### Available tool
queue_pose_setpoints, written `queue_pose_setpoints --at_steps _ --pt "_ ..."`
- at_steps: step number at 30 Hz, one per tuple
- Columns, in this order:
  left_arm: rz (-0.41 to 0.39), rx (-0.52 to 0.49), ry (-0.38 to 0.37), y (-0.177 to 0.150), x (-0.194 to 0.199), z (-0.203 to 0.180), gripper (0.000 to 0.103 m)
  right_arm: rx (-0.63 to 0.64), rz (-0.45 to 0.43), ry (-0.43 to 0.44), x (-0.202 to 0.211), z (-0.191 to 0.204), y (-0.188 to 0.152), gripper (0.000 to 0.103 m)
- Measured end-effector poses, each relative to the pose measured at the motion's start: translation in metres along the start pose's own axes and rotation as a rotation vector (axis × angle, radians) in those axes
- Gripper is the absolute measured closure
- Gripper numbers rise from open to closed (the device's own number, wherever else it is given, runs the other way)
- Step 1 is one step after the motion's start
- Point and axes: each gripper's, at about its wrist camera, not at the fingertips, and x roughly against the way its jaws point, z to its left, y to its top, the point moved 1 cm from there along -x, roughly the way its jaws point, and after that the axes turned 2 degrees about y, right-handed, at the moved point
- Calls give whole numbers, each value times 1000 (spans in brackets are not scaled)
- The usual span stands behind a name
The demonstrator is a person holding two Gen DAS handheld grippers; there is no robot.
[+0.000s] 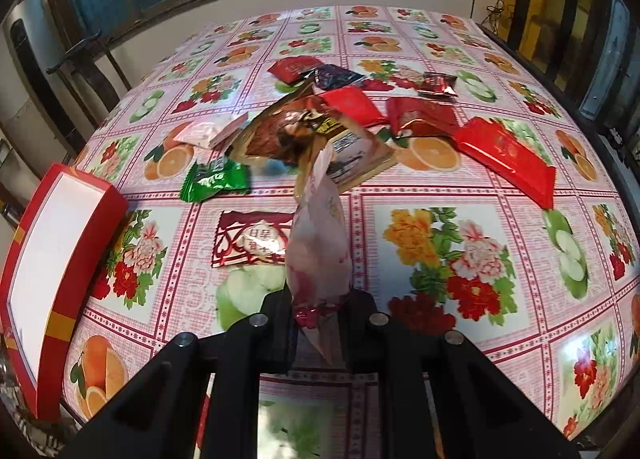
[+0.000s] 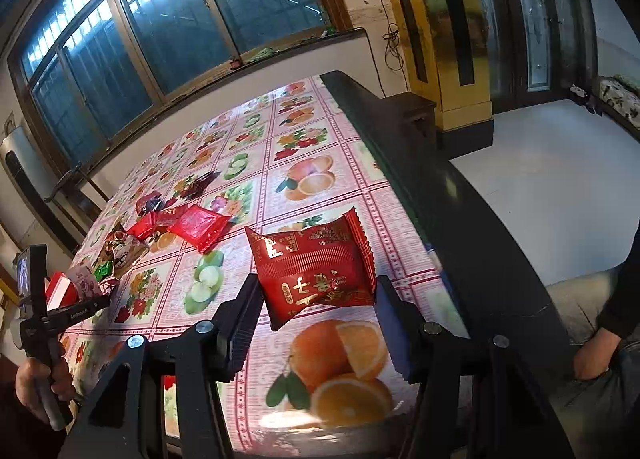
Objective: Organize snacks
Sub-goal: 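Lift both held packets and carry them toward the red-rimmed white box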
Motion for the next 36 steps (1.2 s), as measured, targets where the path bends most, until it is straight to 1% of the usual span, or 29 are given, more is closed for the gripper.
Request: queue_pose_setpoints --at_steps 2,6,7,10,12,15,16,17,19,21,22,24,26,31,36 --pt "-14 -21 -8 2 7 -10 87 13 3 -13 6 -9 5 43" --pt "-48 -63 -21 4 27 -32 87 101 20 -56 18 -23 24 43" --pt "-63 -74 -23 5 33 -37 87 114 32 -59 21 -27 31 43" --pt "-108 -94 -31 11 53 -48 87 108 71 -25 28 -43 49 43" --pt "-142 -104 -33 15 68 -54 87 132 109 -26 29 -48 59 43" --pt "-186 -110 -56 20 88 -58 87 205 162 -71 25 -50 75 43" --pt "-208 -115 -53 20 95 -59 87 205 168 -75 25 -51 78 43" --pt "-223 -119 -54 20 99 -59 87 205 171 -58 26 -50 80 43" --pt "-229 -115 -79 20 105 -57 87 222 168 -26 29 -44 73 43" --pt "-250 -114 -78 18 108 -55 87 215 163 -5 32 -36 61 43" --pt "-256 -118 -75 16 109 -54 87 189 147 20 34 -30 55 43" --pt "-243 -119 -97 15 106 -50 87 172 130 78 38 -14 44 43" --pt "-242 -119 -102 12 105 -47 87 178 99 93 42 6 32 43" --pt "-266 -92 -96 7 107 -28 87 214 88 146 44 56 10 43" --pt "-278 -62 -101 8 107 -12 87 209 89 192 39 83 -2 43"
